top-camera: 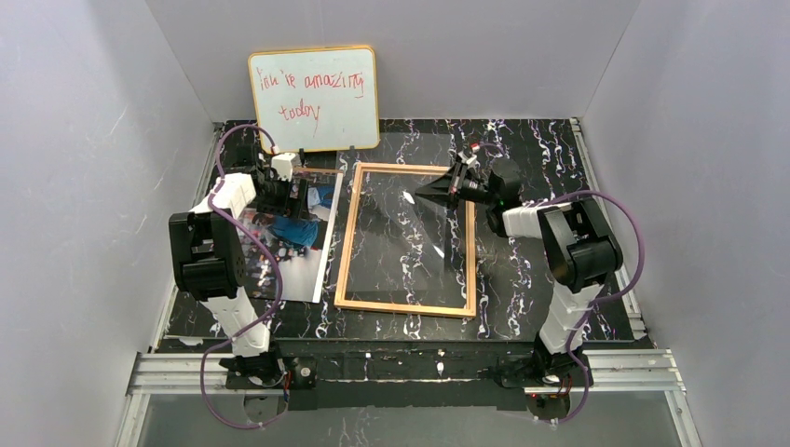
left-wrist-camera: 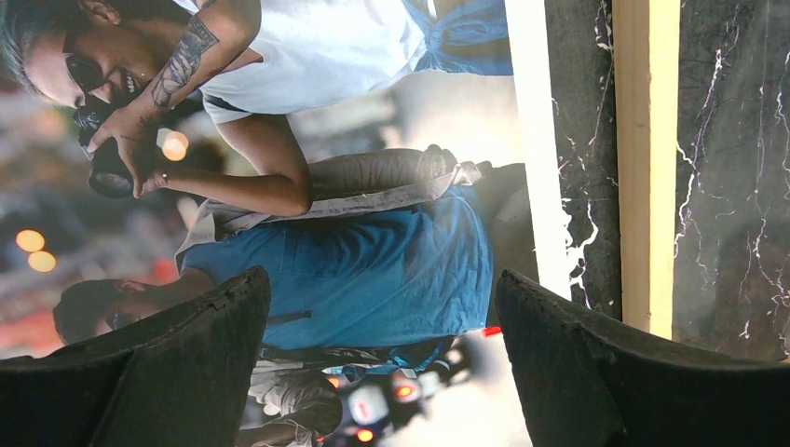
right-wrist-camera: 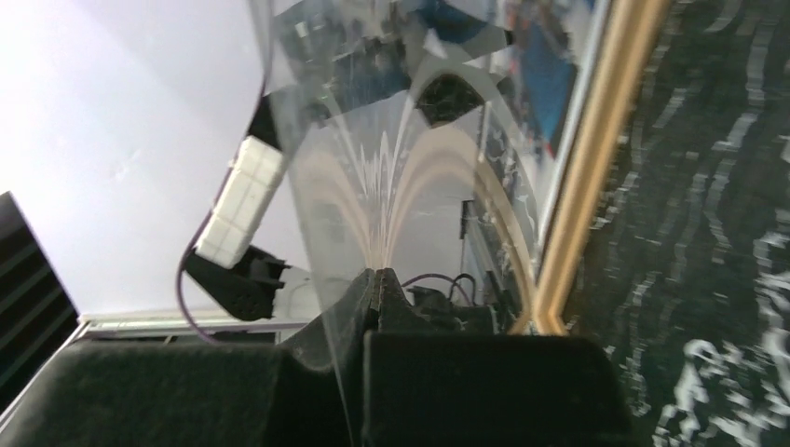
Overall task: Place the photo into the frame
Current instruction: Place the photo frame item in the photo frame.
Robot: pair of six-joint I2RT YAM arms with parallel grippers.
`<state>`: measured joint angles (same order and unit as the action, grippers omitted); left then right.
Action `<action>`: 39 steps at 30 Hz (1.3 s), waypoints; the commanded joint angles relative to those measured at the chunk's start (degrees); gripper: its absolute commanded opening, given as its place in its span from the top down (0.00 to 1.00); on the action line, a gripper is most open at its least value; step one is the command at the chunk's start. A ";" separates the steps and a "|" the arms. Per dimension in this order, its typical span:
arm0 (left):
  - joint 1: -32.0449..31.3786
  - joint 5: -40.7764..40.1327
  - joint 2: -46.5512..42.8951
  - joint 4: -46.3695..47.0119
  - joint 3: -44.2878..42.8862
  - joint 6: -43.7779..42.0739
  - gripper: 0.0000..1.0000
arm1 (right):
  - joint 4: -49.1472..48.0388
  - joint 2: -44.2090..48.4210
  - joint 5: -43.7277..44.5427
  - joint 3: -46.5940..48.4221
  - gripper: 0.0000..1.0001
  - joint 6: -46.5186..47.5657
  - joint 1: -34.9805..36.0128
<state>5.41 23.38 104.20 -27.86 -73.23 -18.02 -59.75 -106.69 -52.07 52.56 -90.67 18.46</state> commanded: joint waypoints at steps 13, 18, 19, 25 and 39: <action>-2.36 0.71 -1.81 -0.70 2.28 -2.55 0.10 | 20.69 -5.76 0.17 -3.24 0.99 23.08 -6.27; -2.89 0.48 -1.73 -0.70 2.43 -2.63 0.09 | 20.47 -6.49 -0.76 -3.82 0.99 23.58 -7.65; -3.00 0.49 -1.79 -0.70 2.47 -2.68 0.09 | 20.58 -6.62 -0.82 -3.63 0.99 23.84 -7.79; -4.55 -0.07 -1.87 -0.67 2.75 -2.63 0.09 | 21.52 -8.88 -2.55 -1.30 0.99 24.67 -8.14; -5.49 -1.03 -1.46 -0.05 3.24 -2.89 0.09 | 27.82 -8.91 -6.79 1.18 0.99 29.14 -8.79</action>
<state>0.89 22.61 104.18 -27.33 -70.65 -20.40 -34.41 -115.57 -56.12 51.37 -64.31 10.07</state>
